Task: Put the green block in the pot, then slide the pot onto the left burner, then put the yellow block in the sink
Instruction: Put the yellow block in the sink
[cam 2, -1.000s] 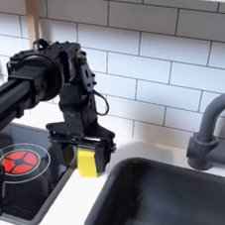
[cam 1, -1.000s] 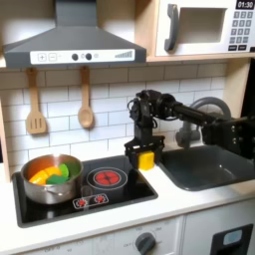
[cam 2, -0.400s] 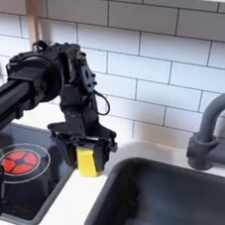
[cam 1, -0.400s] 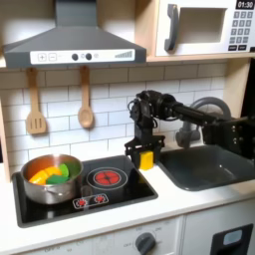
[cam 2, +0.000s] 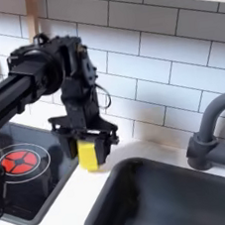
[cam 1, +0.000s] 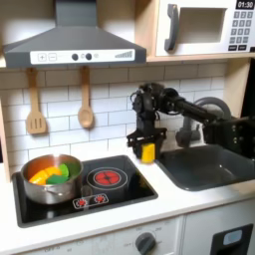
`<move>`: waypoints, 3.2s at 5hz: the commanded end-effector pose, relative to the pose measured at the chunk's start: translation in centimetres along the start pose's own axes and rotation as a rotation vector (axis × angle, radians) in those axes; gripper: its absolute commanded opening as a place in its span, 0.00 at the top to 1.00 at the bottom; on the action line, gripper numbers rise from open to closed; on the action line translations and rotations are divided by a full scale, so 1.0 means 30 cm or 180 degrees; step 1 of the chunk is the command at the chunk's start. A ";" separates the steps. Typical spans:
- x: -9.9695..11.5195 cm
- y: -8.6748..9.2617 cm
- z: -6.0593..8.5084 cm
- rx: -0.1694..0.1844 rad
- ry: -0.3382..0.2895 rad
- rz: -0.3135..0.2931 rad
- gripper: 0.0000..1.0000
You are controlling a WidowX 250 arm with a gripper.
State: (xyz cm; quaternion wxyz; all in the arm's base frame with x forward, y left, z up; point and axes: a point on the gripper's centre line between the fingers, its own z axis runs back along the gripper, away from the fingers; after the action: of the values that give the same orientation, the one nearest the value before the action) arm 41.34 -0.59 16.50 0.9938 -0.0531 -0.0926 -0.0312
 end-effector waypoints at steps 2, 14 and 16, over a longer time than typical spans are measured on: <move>0.051 -0.138 -0.005 -0.0071 0.0016 -0.0235 1.00; -0.090 -0.324 -0.191 -0.0154 0.0324 -0.0591 1.00; -0.108 -0.334 -0.220 -0.0145 0.0346 -0.0667 1.00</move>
State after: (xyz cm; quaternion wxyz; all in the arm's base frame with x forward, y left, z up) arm 38.69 -10.82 10.60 0.9876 -0.0643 -0.0445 -0.1359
